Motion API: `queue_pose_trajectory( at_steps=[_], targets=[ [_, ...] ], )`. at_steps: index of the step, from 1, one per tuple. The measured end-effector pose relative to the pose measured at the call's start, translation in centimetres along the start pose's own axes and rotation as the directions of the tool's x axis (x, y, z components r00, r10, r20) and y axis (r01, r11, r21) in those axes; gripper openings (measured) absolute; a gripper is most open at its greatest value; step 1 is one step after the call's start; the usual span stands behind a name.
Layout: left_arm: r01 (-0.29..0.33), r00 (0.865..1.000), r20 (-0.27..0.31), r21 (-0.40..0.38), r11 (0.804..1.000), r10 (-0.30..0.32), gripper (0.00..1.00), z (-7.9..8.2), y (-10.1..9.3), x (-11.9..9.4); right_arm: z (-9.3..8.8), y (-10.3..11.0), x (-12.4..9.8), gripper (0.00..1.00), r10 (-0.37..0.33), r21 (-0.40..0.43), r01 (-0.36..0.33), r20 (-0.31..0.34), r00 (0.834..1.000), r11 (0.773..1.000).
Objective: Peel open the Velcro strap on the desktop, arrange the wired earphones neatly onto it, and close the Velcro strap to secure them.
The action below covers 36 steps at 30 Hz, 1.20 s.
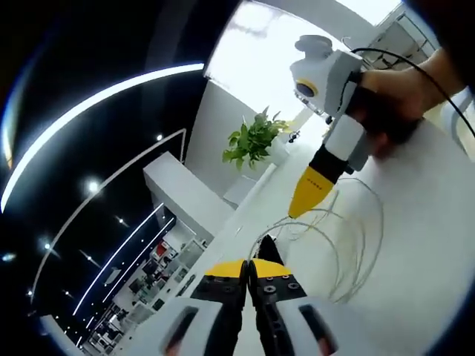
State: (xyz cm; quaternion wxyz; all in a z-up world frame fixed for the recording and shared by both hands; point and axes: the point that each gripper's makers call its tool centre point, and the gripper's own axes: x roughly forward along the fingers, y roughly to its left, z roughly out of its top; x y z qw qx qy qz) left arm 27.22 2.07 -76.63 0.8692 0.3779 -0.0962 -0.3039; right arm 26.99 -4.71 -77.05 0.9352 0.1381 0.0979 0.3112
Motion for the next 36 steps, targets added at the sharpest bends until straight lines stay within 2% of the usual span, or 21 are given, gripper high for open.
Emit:
queue_pose_trajectory(
  at_steps=[5,11,20,36],
  targets=[
    [-0.003,1.0,0.009,0.002,1.0,0.003,0.06,0.2,0.1,-0.1,0.2,0.5,-0.1,0.04,0.021,0.013,-0.021,0.016,1.0,1.0],
    [-0.001,1.0,0.018,-0.001,1.0,0.001,0.06,0.4,0.1,-0.2,0.4,2.0,0.0,0.04,0.085,-0.03,-0.085,0.019,0.996,0.996],
    [-0.007,0.999,0.033,0.016,1.0,0.006,0.06,0.6,0.3,-0.2,0.7,3.1,-0.2,0.04,0.146,-0.042,-0.144,0.039,0.989,0.989],
    [-0.057,0.997,0.061,0.038,0.998,0.054,0.07,1.0,1.1,-0.3,0.8,4.3,-0.3,0.04,0.206,-0.063,-0.202,0.05,0.977,0.977]
  ],
)
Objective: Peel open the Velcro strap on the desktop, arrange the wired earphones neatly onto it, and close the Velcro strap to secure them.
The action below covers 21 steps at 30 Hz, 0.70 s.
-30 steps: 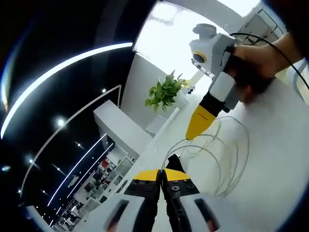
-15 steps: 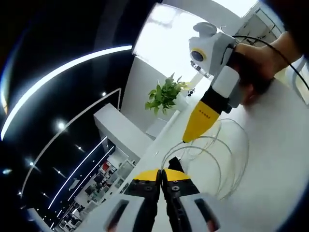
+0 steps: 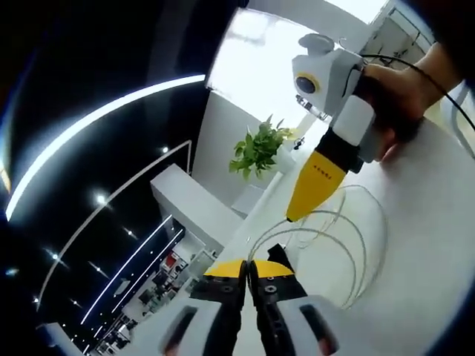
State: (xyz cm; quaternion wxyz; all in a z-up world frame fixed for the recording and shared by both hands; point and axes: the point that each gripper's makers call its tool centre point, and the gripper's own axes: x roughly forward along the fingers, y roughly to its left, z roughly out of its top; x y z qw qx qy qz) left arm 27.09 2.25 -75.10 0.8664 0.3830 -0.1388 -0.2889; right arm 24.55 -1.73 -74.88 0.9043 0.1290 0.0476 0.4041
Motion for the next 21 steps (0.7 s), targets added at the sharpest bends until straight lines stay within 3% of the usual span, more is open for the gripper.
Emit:
queue_pose_trajectory(
  at_steps=[21],
  targets=[
    [0.002,1.0,-0.003,0.006,1.0,-0.002,0.06,-0.05,-0.13,-0.03,-0.21,0.5,0.07,0.04,0.027,-0.003,-0.027,-0.01,1.0,1.0]
  ],
)
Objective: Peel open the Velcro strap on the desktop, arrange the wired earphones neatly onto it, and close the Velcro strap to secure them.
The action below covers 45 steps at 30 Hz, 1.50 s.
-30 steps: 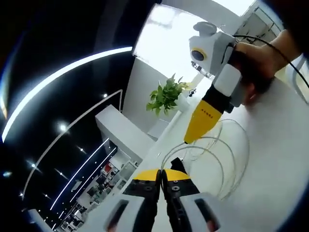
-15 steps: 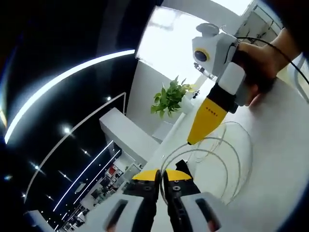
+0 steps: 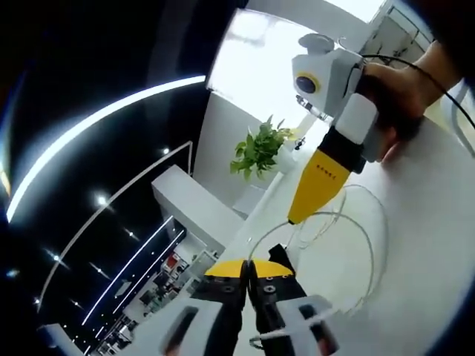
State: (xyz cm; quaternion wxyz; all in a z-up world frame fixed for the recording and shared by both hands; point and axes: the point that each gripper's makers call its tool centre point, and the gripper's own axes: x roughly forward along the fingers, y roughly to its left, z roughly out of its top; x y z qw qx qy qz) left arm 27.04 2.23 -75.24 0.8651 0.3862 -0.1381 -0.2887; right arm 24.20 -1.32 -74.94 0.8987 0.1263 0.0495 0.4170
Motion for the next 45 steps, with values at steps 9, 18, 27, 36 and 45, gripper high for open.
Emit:
queue_pose_trajectory(
  at_steps=[9,18,27,36,45],
  targets=[
    [0.013,1.0,-0.006,-0.007,1.0,-0.013,0.05,-0.2,-0.2,0.1,0.2,-0.2,-0.1,0.04,-0.018,-0.008,0.018,0.012,1.0,1.0],
    [0.021,1.0,-0.016,-0.031,0.999,-0.021,0.05,-0.4,-0.2,0.1,1.0,-0.1,-0.8,0.05,-0.042,-0.062,0.045,0.061,0.997,0.997],
    [-0.005,0.998,-0.068,-0.067,0.998,0.001,0.05,-1.5,0.4,0.2,-1.5,6.8,-0.3,0.1,0.248,-0.225,-0.256,-0.061,0.967,0.94],
    [-0.016,0.997,-0.077,-0.101,0.995,0.008,0.05,-1.7,0.6,0.1,-3.4,7.5,0.2,0.1,0.249,-0.295,-0.286,-0.157,0.956,0.912],
    [-0.01,0.997,-0.081,-0.1,0.995,0.002,0.05,-1.7,0.4,0.0,-3.8,7.8,0.7,0.1,0.253,-0.299,-0.296,-0.175,0.952,0.907]
  ],
)
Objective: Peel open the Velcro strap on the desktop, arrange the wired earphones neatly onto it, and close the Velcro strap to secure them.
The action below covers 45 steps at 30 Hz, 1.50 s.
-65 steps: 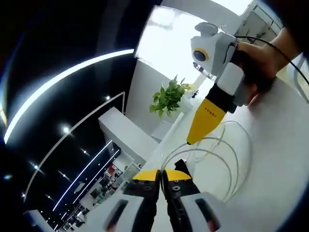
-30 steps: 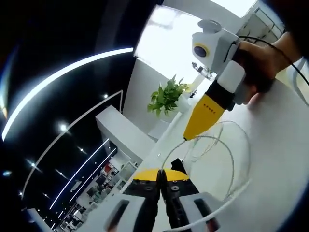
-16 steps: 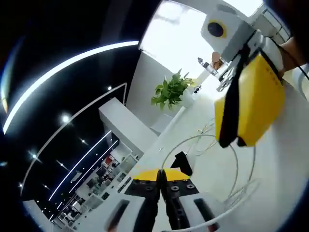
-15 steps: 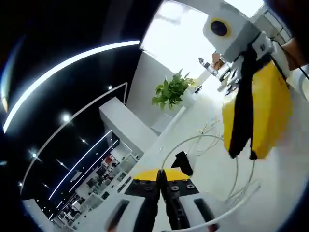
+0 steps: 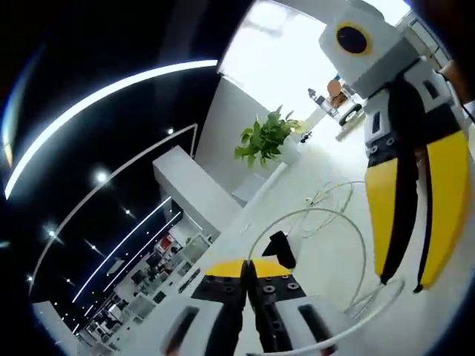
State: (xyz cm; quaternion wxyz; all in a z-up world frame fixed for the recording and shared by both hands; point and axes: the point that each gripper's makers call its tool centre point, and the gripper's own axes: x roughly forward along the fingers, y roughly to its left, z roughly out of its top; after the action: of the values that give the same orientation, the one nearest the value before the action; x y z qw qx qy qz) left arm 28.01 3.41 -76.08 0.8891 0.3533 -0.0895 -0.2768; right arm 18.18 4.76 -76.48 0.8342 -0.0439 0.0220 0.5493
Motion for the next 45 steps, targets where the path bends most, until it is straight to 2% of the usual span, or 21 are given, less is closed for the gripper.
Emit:
queue_pose_trajectory(
  at_steps=[4,9,17,24,29,34,41,45],
  targets=[
    [0.001,1.0,-0.001,-0.001,1.0,-0.001,0.05,0.0,0.0,0.0,-0.1,-0.1,0.7,0.09,0.0,0.0,0.0,-0.007,1.0,1.0],
    [0.0,1.0,0.004,-0.009,1.0,0.001,0.05,0.1,0.0,-0.1,-0.8,-0.5,0.8,0.08,-0.028,-0.017,0.027,-0.051,0.998,0.999],
    [0.0,1.0,0.014,-0.012,1.0,0.0,0.05,0.3,0.0,-0.1,-0.1,-1.8,0.2,0.04,-0.086,0.009,0.086,-0.007,0.996,0.996],
    [-0.002,1.0,0.028,-0.001,1.0,0.002,0.05,0.5,0.0,-0.1,0.0,-3.3,-0.2,0.04,-0.159,0.038,0.159,0.002,0.987,0.987],
    [-0.012,0.999,0.044,0.008,1.0,0.012,0.05,0.8,0.2,-0.3,0.7,-4.8,-1.1,0.04,-0.235,0.089,0.23,0.043,0.971,0.969],
    [-0.025,0.998,0.057,0.006,1.0,0.025,0.05,1.1,0.4,-0.4,0.8,-6.1,-1.7,0.04,-0.303,0.117,0.296,0.049,0.952,0.948],
    [-0.036,0.997,0.072,0.006,0.999,0.036,0.05,1.4,0.7,-0.5,1.1,-7.0,-2.2,0.04,-0.352,0.136,0.341,0.068,0.933,0.93],
    [-0.036,0.997,0.075,0.002,0.999,0.035,0.05,1.5,0.7,-0.5,1.1,-7.4,-2.3,0.04,-0.362,0.144,0.35,0.066,0.93,0.926]
  ],
)
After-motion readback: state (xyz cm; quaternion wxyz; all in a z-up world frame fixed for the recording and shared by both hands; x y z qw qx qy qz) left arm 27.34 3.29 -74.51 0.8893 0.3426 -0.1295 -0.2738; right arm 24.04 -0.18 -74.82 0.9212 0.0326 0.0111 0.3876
